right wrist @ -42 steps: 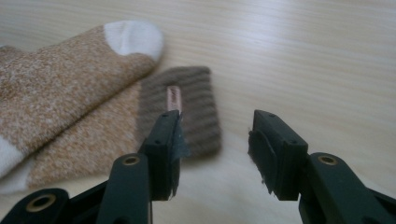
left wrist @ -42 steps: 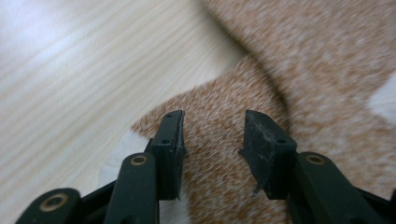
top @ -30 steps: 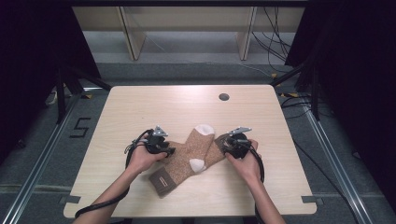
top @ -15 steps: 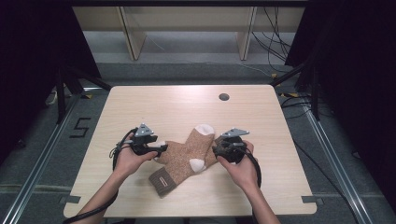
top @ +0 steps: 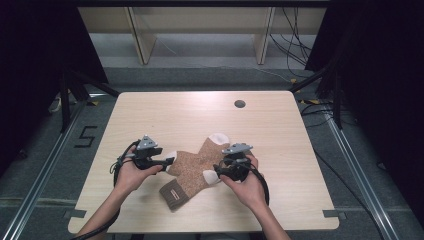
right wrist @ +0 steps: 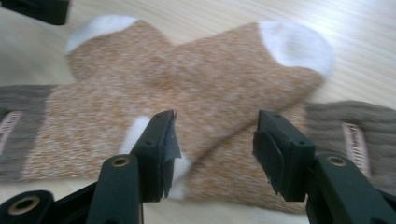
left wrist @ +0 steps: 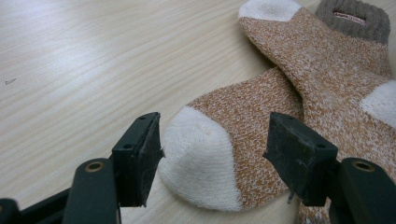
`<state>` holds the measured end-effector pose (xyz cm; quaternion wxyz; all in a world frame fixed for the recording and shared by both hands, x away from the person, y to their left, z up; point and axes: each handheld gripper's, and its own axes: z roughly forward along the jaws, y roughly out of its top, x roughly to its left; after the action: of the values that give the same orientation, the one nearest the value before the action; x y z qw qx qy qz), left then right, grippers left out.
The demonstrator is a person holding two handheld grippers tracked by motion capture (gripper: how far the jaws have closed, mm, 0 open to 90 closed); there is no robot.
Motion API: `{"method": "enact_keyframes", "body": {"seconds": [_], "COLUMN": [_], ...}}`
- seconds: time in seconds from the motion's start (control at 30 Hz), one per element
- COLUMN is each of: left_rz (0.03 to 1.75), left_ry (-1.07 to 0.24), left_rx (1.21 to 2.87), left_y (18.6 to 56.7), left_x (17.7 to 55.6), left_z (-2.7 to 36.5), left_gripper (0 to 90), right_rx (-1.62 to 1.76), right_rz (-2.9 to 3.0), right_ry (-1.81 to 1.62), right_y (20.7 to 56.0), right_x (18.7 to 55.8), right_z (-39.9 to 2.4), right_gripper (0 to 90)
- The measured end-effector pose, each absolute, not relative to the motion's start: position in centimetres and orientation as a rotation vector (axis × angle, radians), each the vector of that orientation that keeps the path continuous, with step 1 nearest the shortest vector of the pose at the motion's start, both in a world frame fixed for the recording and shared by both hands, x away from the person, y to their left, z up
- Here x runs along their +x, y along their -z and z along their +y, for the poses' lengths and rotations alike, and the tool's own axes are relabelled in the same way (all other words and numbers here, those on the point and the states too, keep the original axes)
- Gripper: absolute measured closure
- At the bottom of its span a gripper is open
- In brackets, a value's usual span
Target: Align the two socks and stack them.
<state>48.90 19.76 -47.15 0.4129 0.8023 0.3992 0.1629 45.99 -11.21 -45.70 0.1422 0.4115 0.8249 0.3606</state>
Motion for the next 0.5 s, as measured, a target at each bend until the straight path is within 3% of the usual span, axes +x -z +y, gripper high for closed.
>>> {"method": "enact_keyframes", "body": {"seconds": [0.5], "left_rz": [1.010], "left_ry": [-0.406], "left_rx": [2.026], "left_y": [47.2], "left_x": [48.6], "left_z": [20.3], "left_gripper": [34.6], "right_rx": [1.054], "right_rz": [2.544], "right_ry": [-1.090], "right_y": [45.9], "right_x": [44.0], "right_z": [-6.0], "right_gripper": [48.5]}}
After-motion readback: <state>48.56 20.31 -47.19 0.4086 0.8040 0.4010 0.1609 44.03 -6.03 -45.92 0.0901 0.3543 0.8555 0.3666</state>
